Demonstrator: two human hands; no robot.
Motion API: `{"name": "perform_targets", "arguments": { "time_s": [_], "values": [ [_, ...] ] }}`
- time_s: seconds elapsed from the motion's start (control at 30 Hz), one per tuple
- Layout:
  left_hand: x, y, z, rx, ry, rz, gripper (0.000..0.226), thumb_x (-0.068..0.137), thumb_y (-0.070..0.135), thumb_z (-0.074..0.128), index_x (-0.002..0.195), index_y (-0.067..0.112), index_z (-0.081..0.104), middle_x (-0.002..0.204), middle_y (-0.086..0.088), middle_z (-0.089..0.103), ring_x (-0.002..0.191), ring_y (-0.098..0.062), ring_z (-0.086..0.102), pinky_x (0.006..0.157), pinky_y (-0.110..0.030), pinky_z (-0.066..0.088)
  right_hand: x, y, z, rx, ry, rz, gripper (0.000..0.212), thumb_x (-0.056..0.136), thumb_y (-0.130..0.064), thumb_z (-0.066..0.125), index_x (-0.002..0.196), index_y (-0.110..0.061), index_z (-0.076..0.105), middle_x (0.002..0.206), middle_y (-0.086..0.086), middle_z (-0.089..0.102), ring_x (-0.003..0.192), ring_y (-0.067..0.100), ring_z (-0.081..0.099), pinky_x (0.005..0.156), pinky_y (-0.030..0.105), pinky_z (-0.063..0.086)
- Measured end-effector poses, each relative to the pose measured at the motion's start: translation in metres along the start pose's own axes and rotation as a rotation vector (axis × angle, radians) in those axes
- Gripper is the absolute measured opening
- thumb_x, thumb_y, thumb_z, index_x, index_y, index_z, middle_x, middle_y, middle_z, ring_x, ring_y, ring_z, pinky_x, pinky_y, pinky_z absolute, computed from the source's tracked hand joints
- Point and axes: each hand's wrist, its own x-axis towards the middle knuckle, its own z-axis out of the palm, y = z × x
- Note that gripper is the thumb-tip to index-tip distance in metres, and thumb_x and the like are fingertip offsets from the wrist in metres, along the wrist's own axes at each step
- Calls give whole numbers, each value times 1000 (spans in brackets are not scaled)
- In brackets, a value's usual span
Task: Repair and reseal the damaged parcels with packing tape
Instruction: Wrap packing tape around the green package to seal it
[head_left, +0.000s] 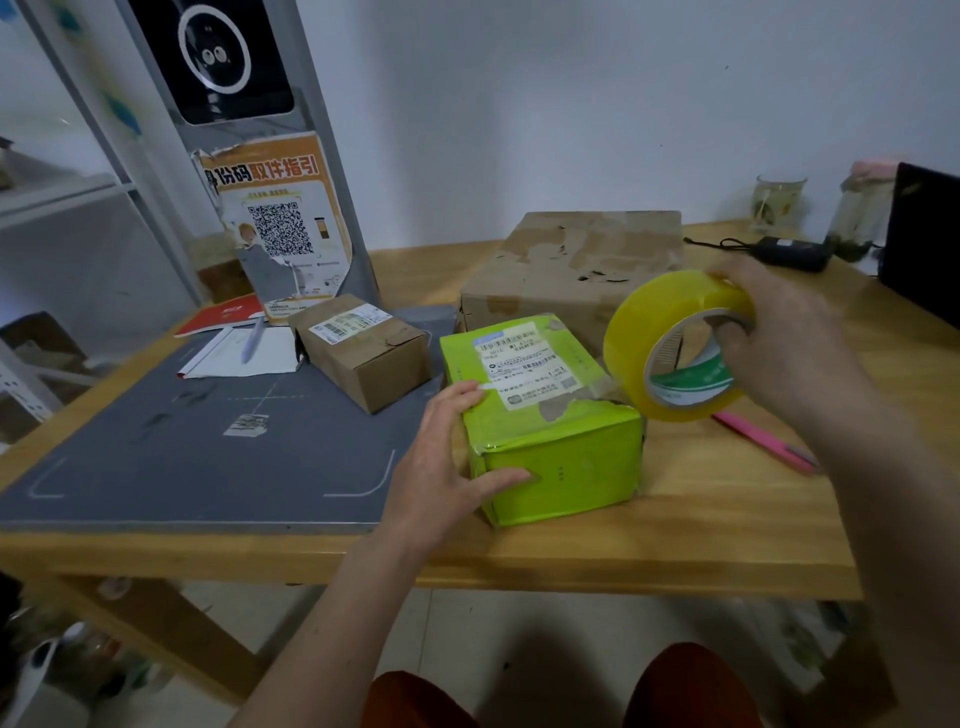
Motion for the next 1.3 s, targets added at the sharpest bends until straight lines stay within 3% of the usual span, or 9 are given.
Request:
{"name": "perform_targets", "arguments": {
  "time_s": [0.17, 0.27, 0.43, 0.53, 0.67, 0.8, 0.9, 1.1, 1.3],
  "values": [
    [4, 11, 0, 147, -18, -4, 89, 64, 50, 81, 140, 29, 41, 148, 22, 33, 136, -1, 33, 105, -26, 37, 1, 26, 13, 107, 34, 114, 19, 91, -20, 59, 110, -21, 58, 103, 8, 61, 93, 27, 53, 72, 36, 39],
    [1, 13, 0, 161, -22, -24, 89, 66, 47, 81, 143, 27, 40, 151, 21, 31, 138, -1, 30, 110, -30, 35, -1, 31, 22, 504, 42, 335, 11, 85, -21, 68, 94, -17, 63, 88, 5, 65, 86, 25, 61, 76, 40, 49],
    [0, 35, 1, 375, -46, -55, 97, 76, 47, 77, 153, 25, 22, 161, 15, 11, 149, -6, 3, 122, -32, 14, -11, 30, 42, 1038, 4, 562, 31, 86, -8, 67, 116, -10, 63, 105, 10, 69, 98, 29, 66, 92, 50, 52],
    [-13, 58, 12, 553, -34, 8, 108, 81, 54, 69, 156, 16, 2, 160, 10, -5, 150, -10, -6, 123, -29, 3, -12, 28, 46, 1065, 64, 567, 29, 89, -3, 61, 118, -8, 61, 105, 11, 68, 99, 30, 65, 93, 51, 51],
    [-24, 74, 31, 751, -54, 81, 106, 74, 59, 72, 150, 1, 27, 157, -15, 29, 147, -27, 25, 119, -41, 19, -12, 26, 47, 1048, 89, 531, 27, 90, -2, 60, 116, -6, 62, 98, 7, 69, 94, 26, 67, 91, 49, 52],
    [-13, 92, 31, 730, -136, -4, 96, 91, 64, 46, 155, 9, 0, 164, -6, 2, 151, -18, -1, 119, -30, -6, -11, 24, 45, 1003, 98, 482, 21, 90, -2, 59, 108, -13, 63, 93, 3, 69, 92, 23, 67, 90, 46, 53],
    [-3, 104, 41, 750, -175, 23, 97, 90, 66, 45, 155, 8, 2, 164, -8, 3, 151, -20, 0, 120, -31, -4, -10, 22, 42, 932, 105, 428, 17, 91, -6, 61, 95, -23, 61, 89, -2, 67, 90, 20, 65, 87, 43, 54],
    [17, 116, 61, 800, -275, 34, 100, 87, 67, 51, 155, 6, 11, 164, -10, 8, 151, -24, 4, 121, -34, 1, -7, 8, 35, 791, 134, 253, 16, 91, -6, 59, 101, -19, 56, 84, -3, 63, 74, 4, 61, 67, 27, 50],
    [16, 109, 54, 780, -317, 42, 100, 79, 70, 59, 154, 15, 22, 163, -7, 13, 151, -22, 6, 121, -33, 2, -15, -2, 51, 1072, 39, 391, 26, 82, -4, 69, 104, -17, 64, 94, 1, 70, 92, 19, 67, 86, 39, 55]
  ]
}}
